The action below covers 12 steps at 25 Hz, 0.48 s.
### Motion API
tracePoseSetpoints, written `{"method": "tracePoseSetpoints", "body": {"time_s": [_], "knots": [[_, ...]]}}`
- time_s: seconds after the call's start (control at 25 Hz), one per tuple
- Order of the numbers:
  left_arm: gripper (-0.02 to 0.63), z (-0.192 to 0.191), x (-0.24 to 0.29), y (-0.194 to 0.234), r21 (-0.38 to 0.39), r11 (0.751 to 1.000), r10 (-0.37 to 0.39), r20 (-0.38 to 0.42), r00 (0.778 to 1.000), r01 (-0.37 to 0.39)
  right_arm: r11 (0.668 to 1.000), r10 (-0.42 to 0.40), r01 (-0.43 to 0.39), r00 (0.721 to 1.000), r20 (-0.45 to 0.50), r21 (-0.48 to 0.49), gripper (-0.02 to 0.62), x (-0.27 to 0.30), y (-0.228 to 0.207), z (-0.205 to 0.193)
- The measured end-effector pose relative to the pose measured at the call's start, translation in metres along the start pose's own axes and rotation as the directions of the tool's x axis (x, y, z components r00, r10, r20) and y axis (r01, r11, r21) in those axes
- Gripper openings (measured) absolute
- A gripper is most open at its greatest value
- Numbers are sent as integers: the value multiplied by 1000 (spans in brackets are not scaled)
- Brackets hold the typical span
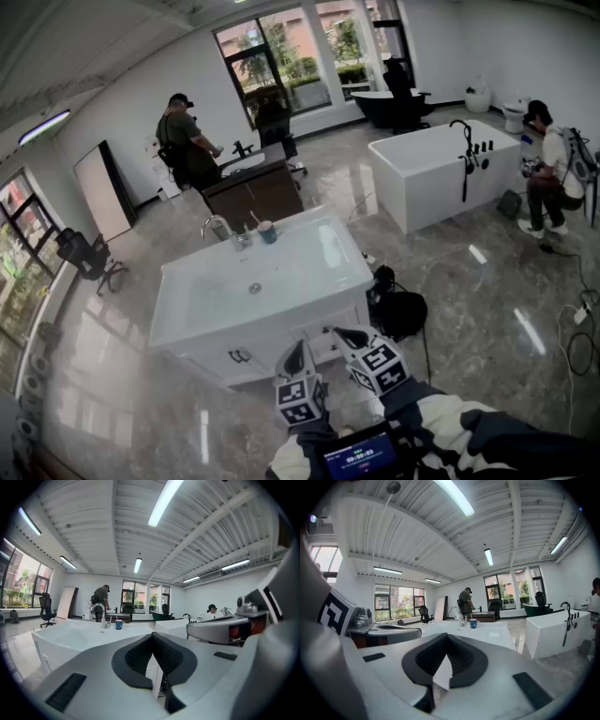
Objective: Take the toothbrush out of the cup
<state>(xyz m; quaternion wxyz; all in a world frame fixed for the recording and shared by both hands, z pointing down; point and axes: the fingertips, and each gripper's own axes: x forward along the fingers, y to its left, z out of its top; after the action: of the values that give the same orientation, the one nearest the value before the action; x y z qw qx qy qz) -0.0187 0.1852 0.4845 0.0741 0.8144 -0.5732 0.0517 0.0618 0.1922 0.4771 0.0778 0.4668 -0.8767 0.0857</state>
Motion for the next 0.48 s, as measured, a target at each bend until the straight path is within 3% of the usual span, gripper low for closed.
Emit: {"method": "tracePoseSetpoints", "body": {"time_s": [0.2,0.48], "knots": [[5,10,48,49,-8,1000,1,7,1000,-1,1000,-13,13,1000,-12,9,3,58,-14,10],[5,17,124,107,-24,998,-55,-21,998,55,997,-79,79,996,-34,20,3,143,-46,25]]}}
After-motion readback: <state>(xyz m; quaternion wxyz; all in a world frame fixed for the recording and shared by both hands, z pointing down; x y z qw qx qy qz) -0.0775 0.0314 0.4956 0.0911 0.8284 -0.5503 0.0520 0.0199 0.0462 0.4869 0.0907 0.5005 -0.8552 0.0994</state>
